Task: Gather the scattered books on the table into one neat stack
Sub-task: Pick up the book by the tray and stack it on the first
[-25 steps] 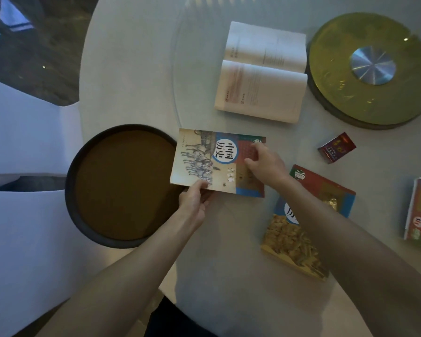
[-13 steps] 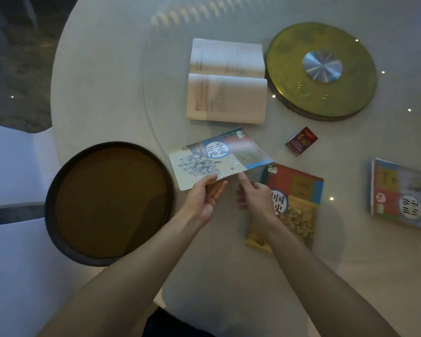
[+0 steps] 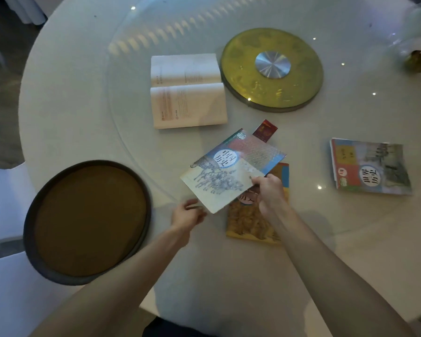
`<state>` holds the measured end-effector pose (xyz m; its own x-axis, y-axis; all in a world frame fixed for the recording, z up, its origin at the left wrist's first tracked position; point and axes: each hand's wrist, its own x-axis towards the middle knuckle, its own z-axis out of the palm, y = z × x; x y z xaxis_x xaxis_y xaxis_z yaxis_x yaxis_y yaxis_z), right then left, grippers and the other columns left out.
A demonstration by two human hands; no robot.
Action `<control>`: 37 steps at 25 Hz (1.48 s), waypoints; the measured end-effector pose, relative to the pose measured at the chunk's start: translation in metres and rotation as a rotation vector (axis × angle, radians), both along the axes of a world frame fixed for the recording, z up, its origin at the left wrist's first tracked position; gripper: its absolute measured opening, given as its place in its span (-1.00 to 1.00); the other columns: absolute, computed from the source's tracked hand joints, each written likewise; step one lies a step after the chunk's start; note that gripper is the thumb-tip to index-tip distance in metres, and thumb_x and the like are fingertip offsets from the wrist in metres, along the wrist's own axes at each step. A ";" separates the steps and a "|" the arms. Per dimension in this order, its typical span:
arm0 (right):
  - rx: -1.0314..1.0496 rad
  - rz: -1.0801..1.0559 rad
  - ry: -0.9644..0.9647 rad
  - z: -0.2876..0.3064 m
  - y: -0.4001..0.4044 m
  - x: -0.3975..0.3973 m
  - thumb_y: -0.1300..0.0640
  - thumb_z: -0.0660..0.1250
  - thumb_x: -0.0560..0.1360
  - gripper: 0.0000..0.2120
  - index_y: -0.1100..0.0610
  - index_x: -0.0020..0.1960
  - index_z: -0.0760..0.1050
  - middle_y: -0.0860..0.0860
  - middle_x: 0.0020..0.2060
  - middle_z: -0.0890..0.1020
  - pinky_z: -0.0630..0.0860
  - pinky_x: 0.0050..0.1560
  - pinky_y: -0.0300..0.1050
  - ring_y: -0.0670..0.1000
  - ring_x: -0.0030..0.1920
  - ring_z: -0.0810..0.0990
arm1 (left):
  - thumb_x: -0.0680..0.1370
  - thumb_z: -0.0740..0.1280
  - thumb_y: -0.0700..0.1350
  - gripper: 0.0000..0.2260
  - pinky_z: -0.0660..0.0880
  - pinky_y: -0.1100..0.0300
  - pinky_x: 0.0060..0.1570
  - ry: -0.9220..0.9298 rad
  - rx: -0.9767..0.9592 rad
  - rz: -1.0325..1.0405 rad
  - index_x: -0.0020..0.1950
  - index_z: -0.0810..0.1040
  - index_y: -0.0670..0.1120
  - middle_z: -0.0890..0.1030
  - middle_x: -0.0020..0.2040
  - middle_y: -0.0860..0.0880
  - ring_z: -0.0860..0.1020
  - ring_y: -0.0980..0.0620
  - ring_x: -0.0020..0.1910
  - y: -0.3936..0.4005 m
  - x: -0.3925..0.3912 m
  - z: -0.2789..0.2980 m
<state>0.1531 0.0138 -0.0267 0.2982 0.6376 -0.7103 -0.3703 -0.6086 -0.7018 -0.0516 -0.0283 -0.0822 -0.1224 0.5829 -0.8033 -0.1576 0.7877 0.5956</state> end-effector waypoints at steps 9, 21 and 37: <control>-0.040 0.157 -0.232 -0.006 -0.043 0.091 0.32 0.20 0.63 -0.78 0.21 0.17 0.57 0.12 -0.14 0.70 0.60 -0.37 -0.13 -0.01 -0.30 0.69 | 0.56 0.42 -0.06 -0.76 0.49 0.22 -0.29 -0.074 0.121 -0.265 0.09 0.70 -0.21 0.71 -0.25 -0.05 0.62 0.05 -0.28 0.051 0.036 0.017; -0.102 0.324 -0.438 -0.041 -0.048 0.118 0.15 0.29 0.57 -0.81 0.13 0.09 0.65 0.10 -0.04 0.76 0.69 0.03 0.24 0.15 -0.06 0.75 | 0.50 0.36 -0.29 -0.86 0.53 0.27 -0.40 0.365 0.143 -0.521 0.03 0.59 -0.14 0.70 -0.15 -0.16 0.61 0.05 -0.32 0.007 0.092 -0.007; -0.107 0.415 -0.464 -0.050 -0.060 0.109 0.14 0.32 0.57 -0.81 0.14 0.12 0.65 0.00 -0.05 0.73 0.66 -0.01 0.03 0.05 -0.02 0.71 | 0.53 0.32 -0.20 -0.70 0.46 0.32 -0.40 0.352 0.186 -0.616 0.24 0.66 -0.11 0.72 -0.09 -0.02 0.56 0.21 -0.36 0.012 0.088 0.002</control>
